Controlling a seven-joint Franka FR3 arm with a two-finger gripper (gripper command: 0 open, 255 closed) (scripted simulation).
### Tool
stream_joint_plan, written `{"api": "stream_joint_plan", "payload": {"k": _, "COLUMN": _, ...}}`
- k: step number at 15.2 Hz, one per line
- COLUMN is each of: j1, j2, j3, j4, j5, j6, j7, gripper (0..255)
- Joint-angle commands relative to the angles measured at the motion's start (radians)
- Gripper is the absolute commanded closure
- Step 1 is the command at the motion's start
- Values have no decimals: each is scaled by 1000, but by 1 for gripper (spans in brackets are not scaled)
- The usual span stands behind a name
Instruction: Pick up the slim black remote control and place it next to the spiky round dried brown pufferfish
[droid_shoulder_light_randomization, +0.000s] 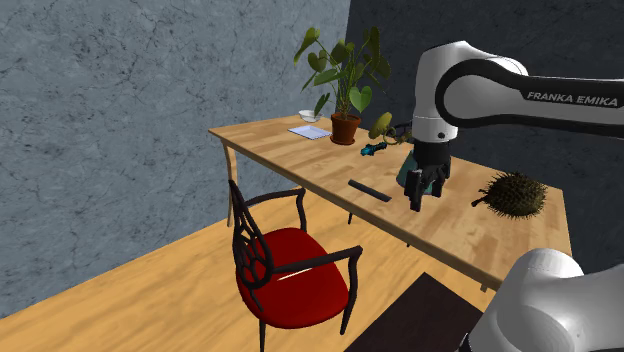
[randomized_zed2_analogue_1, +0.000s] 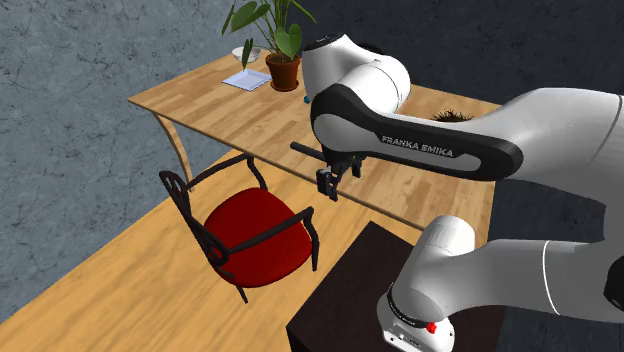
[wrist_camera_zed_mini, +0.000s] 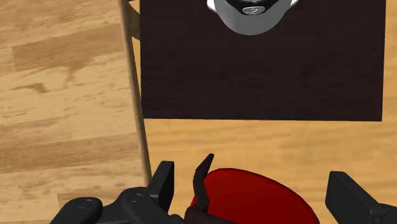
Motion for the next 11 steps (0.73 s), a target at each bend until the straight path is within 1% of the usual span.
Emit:
{"api": "stream_joint_plan", "payload": {"k": 1, "j1": 0, "j2": 0, "j3": 0, "j4": 0, "j5": 0, "j6": 0, "j7": 0, "gripper": 0}}
{"api": "stream_joint_plan", "payload": {"k": 6, "j1": -23, "j2": 152, "j3": -90, "j4": 40, "j5": -57, "j6": 113, "j7": -102, "gripper": 0}}
{"api": "stream_joint_plan", "payload": {"k": 11, "j1": -38, "j2": 326, "j3": -172, "j4": 115, "j5": -87, "j6": 212, "j7": -203, "gripper": 0}}
